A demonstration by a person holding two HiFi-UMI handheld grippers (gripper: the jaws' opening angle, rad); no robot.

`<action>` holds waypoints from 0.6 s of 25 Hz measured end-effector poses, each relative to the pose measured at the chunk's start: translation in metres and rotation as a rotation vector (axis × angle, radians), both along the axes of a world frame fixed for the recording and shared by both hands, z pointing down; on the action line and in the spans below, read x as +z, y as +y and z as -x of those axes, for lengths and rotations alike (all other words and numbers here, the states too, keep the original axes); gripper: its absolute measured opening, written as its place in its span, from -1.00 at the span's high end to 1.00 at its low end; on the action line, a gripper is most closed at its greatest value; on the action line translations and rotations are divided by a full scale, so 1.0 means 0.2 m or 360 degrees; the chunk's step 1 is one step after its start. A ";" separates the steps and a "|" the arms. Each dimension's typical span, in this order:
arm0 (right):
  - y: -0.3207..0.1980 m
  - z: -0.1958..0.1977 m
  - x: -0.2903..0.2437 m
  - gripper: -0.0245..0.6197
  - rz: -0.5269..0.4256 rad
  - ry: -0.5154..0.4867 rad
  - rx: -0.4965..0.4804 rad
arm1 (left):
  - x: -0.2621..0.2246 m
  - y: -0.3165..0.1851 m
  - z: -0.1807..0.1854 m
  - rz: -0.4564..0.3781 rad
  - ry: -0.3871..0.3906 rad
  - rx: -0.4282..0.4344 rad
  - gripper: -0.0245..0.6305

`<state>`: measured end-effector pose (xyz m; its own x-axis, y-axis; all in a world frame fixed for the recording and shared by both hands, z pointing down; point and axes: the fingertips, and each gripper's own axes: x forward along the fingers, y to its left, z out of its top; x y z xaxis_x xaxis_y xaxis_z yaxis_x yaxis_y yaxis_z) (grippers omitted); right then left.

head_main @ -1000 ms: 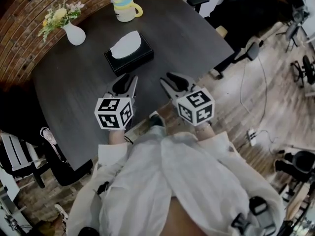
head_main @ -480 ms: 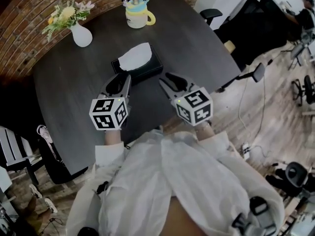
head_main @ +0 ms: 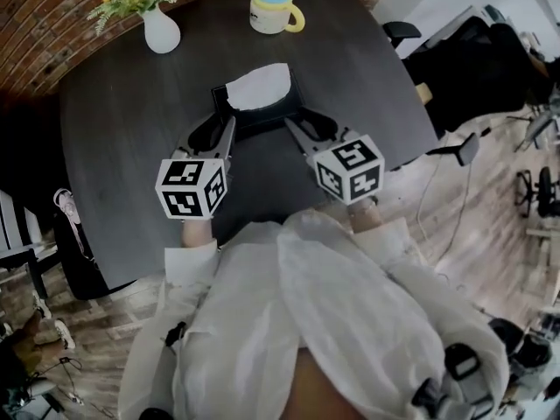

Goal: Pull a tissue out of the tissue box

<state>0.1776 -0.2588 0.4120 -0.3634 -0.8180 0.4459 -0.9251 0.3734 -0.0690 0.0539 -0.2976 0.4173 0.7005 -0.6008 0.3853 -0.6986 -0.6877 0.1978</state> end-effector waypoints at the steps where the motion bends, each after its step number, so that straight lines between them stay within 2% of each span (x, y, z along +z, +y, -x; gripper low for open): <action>1: -0.01 0.01 0.01 0.59 0.0005 -0.0003 -0.0007 | 0.01 0.00 0.01 0.0003 0.0000 -0.0007 0.63; 7: -0.07 0.04 0.07 0.59 0.0053 0.0031 -0.0066 | 0.08 -0.03 0.06 0.0057 0.0009 -0.0072 0.63; 15: -0.17 0.02 0.12 0.59 0.0097 0.0030 -0.0096 | 0.19 -0.08 0.00 0.0150 -0.0040 -0.0037 0.62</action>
<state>0.1734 -0.2923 0.4365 -0.4020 -0.7660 0.5016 -0.9026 0.4238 -0.0762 0.0529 -0.3131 0.4558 0.6763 -0.5769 0.4580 -0.7196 -0.6504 0.2433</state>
